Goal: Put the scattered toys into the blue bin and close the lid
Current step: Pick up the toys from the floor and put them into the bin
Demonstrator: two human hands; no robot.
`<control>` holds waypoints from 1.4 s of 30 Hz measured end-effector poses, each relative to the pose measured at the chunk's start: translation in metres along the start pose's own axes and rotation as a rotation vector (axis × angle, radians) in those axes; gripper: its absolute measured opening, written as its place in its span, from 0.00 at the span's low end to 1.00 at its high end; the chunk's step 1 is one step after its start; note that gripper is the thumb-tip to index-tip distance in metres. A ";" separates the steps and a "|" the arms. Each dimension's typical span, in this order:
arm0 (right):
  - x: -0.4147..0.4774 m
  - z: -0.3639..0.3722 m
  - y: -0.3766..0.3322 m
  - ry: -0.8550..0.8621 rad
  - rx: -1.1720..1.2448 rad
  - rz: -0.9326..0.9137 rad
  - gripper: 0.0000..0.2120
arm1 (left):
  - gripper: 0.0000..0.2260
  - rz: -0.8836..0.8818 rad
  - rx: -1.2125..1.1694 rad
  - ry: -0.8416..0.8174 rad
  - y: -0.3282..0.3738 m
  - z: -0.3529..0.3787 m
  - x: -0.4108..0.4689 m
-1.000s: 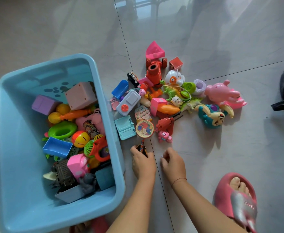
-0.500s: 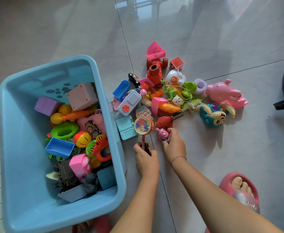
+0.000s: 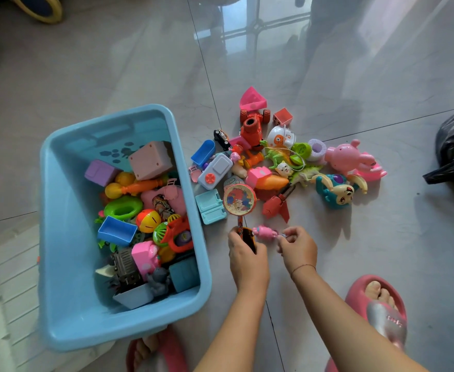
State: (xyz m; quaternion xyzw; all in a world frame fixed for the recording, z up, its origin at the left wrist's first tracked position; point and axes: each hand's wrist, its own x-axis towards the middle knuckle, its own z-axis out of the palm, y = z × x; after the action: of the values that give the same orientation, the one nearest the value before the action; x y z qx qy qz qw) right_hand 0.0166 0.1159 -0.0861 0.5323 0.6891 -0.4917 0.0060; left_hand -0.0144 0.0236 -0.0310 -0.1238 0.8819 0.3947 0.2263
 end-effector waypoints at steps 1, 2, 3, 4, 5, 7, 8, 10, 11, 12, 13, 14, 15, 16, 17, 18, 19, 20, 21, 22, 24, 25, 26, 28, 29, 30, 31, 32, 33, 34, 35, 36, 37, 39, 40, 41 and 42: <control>-0.004 -0.004 0.002 -0.004 0.003 0.004 0.07 | 0.18 0.018 -0.027 0.000 0.005 -0.004 -0.005; -0.008 -0.008 0.003 -0.014 0.001 0.011 0.06 | 0.18 0.029 -0.051 0.004 0.008 -0.009 -0.009; -0.012 -0.010 0.002 -0.030 -0.007 0.015 0.05 | 0.18 0.036 -0.067 0.012 0.011 -0.015 -0.012; -0.015 -0.011 0.000 -0.053 -0.029 0.007 0.08 | 0.18 0.040 -0.076 0.023 0.012 -0.021 -0.015; -0.017 -0.010 -0.004 -0.089 -0.064 -0.012 0.14 | 0.17 0.045 -0.084 0.035 0.013 -0.027 -0.017; -0.021 -0.004 -0.011 -0.211 -0.168 -0.071 0.25 | 0.18 0.047 -0.096 0.049 0.007 -0.038 -0.021; -0.022 0.002 -0.014 -0.284 -0.244 -0.101 0.29 | 0.19 0.043 -0.088 0.052 0.002 -0.042 -0.022; -0.022 0.016 -0.015 -0.393 -0.397 -0.142 0.35 | 0.21 0.025 -0.045 0.058 -0.013 -0.046 -0.023; -0.022 0.023 -0.014 -0.431 -0.444 -0.147 0.36 | 0.22 0.005 -0.023 0.051 -0.021 -0.046 -0.025; -0.021 0.029 -0.012 -0.458 -0.466 -0.141 0.36 | 0.24 -0.026 0.001 0.035 -0.028 -0.045 -0.026; -0.020 0.034 -0.010 -0.475 -0.477 -0.141 0.36 | 0.26 -0.057 0.024 0.018 -0.035 -0.043 -0.026; -0.019 0.037 -0.009 -0.485 -0.488 -0.139 0.34 | 0.27 -0.084 0.044 0.002 -0.042 -0.040 -0.025; -0.017 0.039 -0.007 -0.489 -0.493 -0.149 0.32 | 0.27 -0.102 0.062 -0.008 -0.047 -0.038 -0.024; -0.014 0.040 -0.005 -0.484 -0.493 -0.153 0.30 | 0.27 -0.110 0.076 -0.011 -0.051 -0.037 -0.022; -0.010 0.041 -0.002 -0.466 -0.485 -0.153 0.28 | 0.27 -0.106 0.085 -0.011 -0.052 -0.036 -0.020; -0.008 0.039 -0.001 -0.436 -0.469 -0.144 0.25 | 0.25 -0.094 0.086 -0.006 -0.050 -0.036 -0.018; -0.004 0.038 0.001 -0.400 -0.447 -0.139 0.22 | 0.22 -0.081 0.083 0.001 -0.048 -0.036 -0.015; -0.002 0.035 0.002 -0.369 -0.420 -0.131 0.19 | 0.19 -0.066 0.079 0.009 -0.045 -0.037 -0.013; -0.002 0.032 0.003 -0.349 -0.387 -0.123 0.17 | 0.16 -0.049 0.078 0.016 -0.042 -0.038 -0.012; -0.003 0.028 0.002 -0.335 -0.344 -0.106 0.16 | 0.14 -0.032 0.082 0.021 -0.038 -0.039 -0.011; -0.008 0.019 -0.001 -0.305 -0.183 -0.040 0.14 | 0.13 -0.008 0.082 0.019 -0.031 -0.040 -0.011; -0.013 0.013 -0.005 -0.298 -0.076 -0.003 0.15 | 0.12 -0.005 0.078 0.012 -0.027 -0.041 -0.012; -0.018 0.007 -0.008 -0.290 0.024 0.028 0.16 | 0.13 -0.010 0.074 0.003 -0.023 -0.041 -0.015; -0.028 -0.008 -0.019 -0.260 0.181 0.043 0.17 | 0.16 -0.016 0.055 -0.017 -0.011 -0.043 -0.023; -0.034 -0.017 -0.027 -0.242 0.243 0.032 0.17 | 0.17 -0.006 0.029 -0.025 -0.005 -0.045 -0.029; -0.040 -0.025 -0.037 -0.227 0.291 0.012 0.17 | 0.17 0.012 -0.004 -0.032 0.002 -0.048 -0.035; -0.046 -0.033 -0.047 -0.220 0.331 -0.020 0.17 | 0.17 0.036 -0.040 -0.036 0.011 -0.052 -0.041; -0.053 -0.040 -0.058 -0.221 0.369 -0.061 0.16 | 0.16 0.066 -0.080 -0.036 0.021 -0.057 -0.048; -0.062 -0.046 -0.071 -0.226 0.402 -0.111 0.16 | 0.16 0.103 -0.128 -0.030 0.031 -0.063 -0.055; -0.071 -0.051 -0.085 -0.231 0.432 -0.165 0.15 | 0.17 0.145 -0.184 -0.012 0.041 -0.071 -0.062; -0.080 -0.054 -0.100 -0.242 0.459 -0.220 0.15 | 0.17 0.187 -0.237 0.025 0.050 -0.080 -0.068; -0.090 -0.054 -0.114 -0.264 0.483 -0.274 0.15 | 0.17 0.221 -0.282 0.084 0.058 -0.093 -0.072; -0.099 -0.053 -0.127 -0.298 0.491 -0.325 0.16 | 0.17 0.245 -0.316 0.167 0.063 -0.107 -0.073; -0.117 -0.037 -0.151 -0.398 0.452 -0.414 0.17 | 0.16 0.259 -0.377 0.356 0.065 -0.141 -0.066; -0.125 -0.025 -0.160 -0.441 0.404 -0.455 0.18 | 0.17 0.236 -0.399 0.435 0.064 -0.159 -0.058; -0.133 -0.011 -0.169 -0.468 0.341 -0.500 0.17 | 0.18 0.197 -0.395 0.492 0.061 -0.176 -0.048; -0.138 0.004 -0.176 -0.482 0.279 -0.543 0.17 | 0.19 0.152 -0.359 0.526 0.057 -0.193 -0.037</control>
State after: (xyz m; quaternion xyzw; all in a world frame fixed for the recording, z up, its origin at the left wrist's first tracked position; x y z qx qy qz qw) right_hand -0.0555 0.0217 0.1037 0.1952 0.7103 -0.6753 -0.0353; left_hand -0.0629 -0.0824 0.1371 -0.1933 0.8330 0.5143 -0.0647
